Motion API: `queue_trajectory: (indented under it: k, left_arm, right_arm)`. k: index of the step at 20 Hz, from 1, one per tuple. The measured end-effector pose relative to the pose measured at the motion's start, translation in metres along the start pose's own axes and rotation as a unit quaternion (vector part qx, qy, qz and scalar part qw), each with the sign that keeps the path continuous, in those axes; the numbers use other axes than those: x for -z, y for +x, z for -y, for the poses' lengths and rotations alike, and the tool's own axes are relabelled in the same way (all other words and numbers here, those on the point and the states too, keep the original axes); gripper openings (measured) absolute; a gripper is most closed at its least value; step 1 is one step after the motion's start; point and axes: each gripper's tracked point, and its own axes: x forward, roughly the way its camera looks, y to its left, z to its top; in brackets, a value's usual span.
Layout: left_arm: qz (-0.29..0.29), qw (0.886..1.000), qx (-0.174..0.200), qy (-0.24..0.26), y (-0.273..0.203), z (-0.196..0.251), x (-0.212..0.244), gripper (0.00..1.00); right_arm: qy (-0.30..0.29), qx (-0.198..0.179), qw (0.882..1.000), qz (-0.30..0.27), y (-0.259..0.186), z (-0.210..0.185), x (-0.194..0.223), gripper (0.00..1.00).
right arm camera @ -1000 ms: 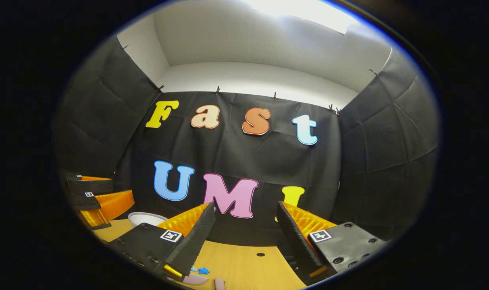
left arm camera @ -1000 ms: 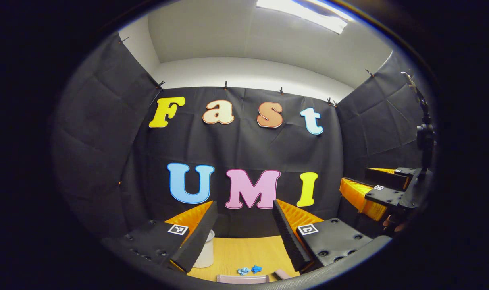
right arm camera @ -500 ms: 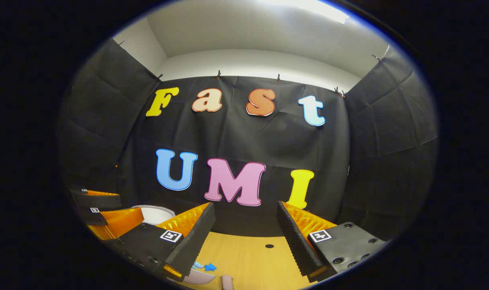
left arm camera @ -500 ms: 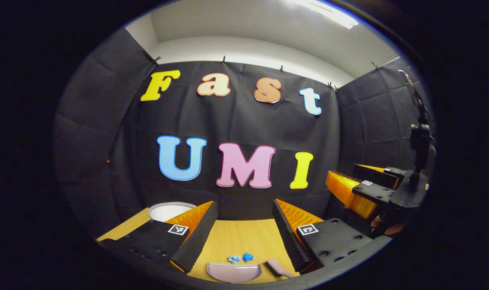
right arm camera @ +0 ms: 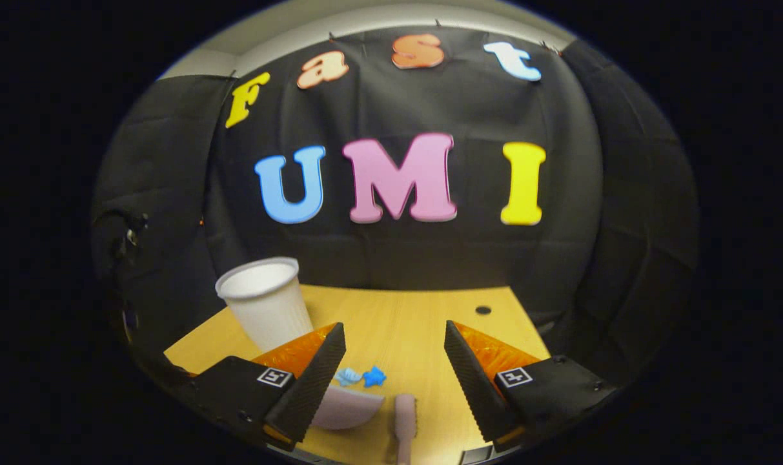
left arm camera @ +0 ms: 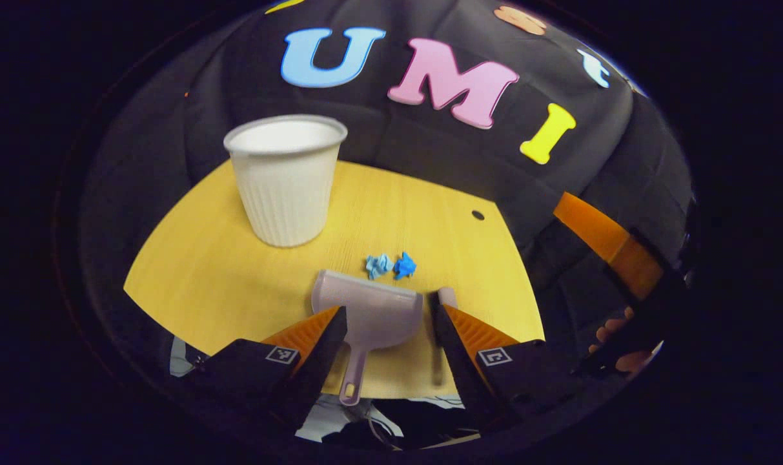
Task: Pick up the small broom and dustpan from the desktop, sweep the trash into the dustpan with the broom, and then empty the trash into the garbage bin.
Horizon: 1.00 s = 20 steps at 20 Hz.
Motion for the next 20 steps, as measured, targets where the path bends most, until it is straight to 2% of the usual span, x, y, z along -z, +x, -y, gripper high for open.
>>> queue_trajectory:
  k: [3, 4, 5, 6, 7, 9, 12, 14, 15, 18, 20]
  left_arm:
    - [-0.097, 0.995, -0.038, 0.010, 0.016, -0.015, 0.027, 0.83]
    - [-0.117, 0.992, -0.045, 0.016, 0.019, -0.018, 0.031, 0.83]
    - [-0.139, 0.989, -0.052, 0.017, 0.023, -0.019, 0.035, 0.83]
    - [-0.159, 0.986, -0.051, 0.016, 0.026, -0.018, 0.036, 0.83]
    - [-0.177, 0.983, -0.049, 0.010, 0.028, -0.016, 0.041, 0.83]
    - [-0.206, 0.978, -0.029, 0.000, 0.039, -0.011, 0.043, 0.83]
    - [-0.243, 0.969, -0.050, 0.003, 0.047, -0.020, 0.048, 0.83]
    - [-0.262, 0.963, -0.065, 0.007, 0.047, -0.024, 0.052, 0.87]
    - [-0.274, 0.959, -0.072, 0.008, 0.047, -0.027, 0.056, 0.83]
    - [-0.309, 0.948, -0.076, 0.001, 0.048, -0.028, 0.063, 0.83]
    - [-0.326, 0.942, -0.076, -0.002, 0.050, -0.030, 0.066, 0.83]
  right_arm:
    - [0.046, -0.007, 0.992, -0.118, 0.025, 0.018, 0.070, 0.99]
    - [0.058, -0.005, 0.987, -0.148, 0.034, 0.024, 0.083, 0.89]
    - [0.063, -0.005, 0.982, -0.176, 0.040, 0.027, 0.098, 0.86]
    - [0.062, -0.007, 0.977, -0.204, 0.039, 0.029, 0.113, 0.95]
    - [0.061, -0.008, 0.971, -0.232, 0.038, 0.031, 0.130, 0.95]
    - [0.054, -0.015, 0.955, -0.291, 0.030, 0.034, 0.160, 0.96]
    - [0.031, -0.020, 0.918, -0.394, 0.010, 0.038, 0.199, 0.96]
    - [0.023, -0.023, 0.903, -0.428, 0.002, 0.041, 0.206, 0.96]
    - [0.017, -0.025, 0.895, -0.445, -0.004, 0.038, 0.215, 0.96]
    - [-0.003, -0.027, 0.875, -0.484, -0.003, 0.037, 0.230, 0.96]
    - [0.009, -0.022, 0.859, -0.511, -0.003, 0.035, 0.239, 0.97]
